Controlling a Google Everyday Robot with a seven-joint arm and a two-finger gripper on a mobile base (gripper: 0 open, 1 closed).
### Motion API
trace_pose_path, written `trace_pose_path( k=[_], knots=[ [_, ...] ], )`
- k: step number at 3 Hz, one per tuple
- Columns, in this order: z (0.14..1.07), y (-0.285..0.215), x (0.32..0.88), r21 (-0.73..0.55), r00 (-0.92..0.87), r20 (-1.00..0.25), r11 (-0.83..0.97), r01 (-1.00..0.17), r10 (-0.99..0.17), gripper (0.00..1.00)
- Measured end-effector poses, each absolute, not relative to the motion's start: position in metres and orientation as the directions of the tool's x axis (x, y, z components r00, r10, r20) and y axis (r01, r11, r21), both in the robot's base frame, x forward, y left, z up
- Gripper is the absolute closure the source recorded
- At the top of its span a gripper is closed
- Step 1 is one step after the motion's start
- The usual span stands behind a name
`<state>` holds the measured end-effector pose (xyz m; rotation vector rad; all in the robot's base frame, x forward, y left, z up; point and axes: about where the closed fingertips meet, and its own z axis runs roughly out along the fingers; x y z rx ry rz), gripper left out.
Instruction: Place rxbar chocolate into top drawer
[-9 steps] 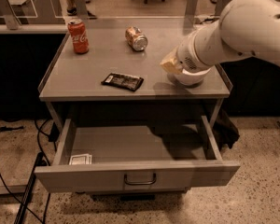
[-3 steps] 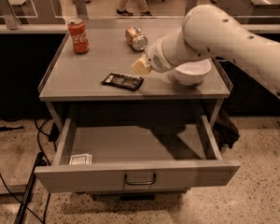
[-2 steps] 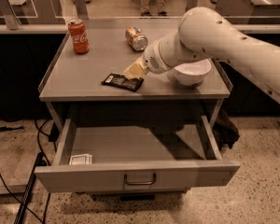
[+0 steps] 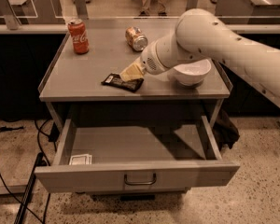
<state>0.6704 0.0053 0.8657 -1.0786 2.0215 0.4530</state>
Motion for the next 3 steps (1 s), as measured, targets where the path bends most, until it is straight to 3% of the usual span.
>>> trace_pose_path(
  k=[3],
  knots=[
    [0.8498,0.0141,0.6733,-0.024,-0.343,-0.766,0.558,-0.829,-0.543,0.40]
  ],
)
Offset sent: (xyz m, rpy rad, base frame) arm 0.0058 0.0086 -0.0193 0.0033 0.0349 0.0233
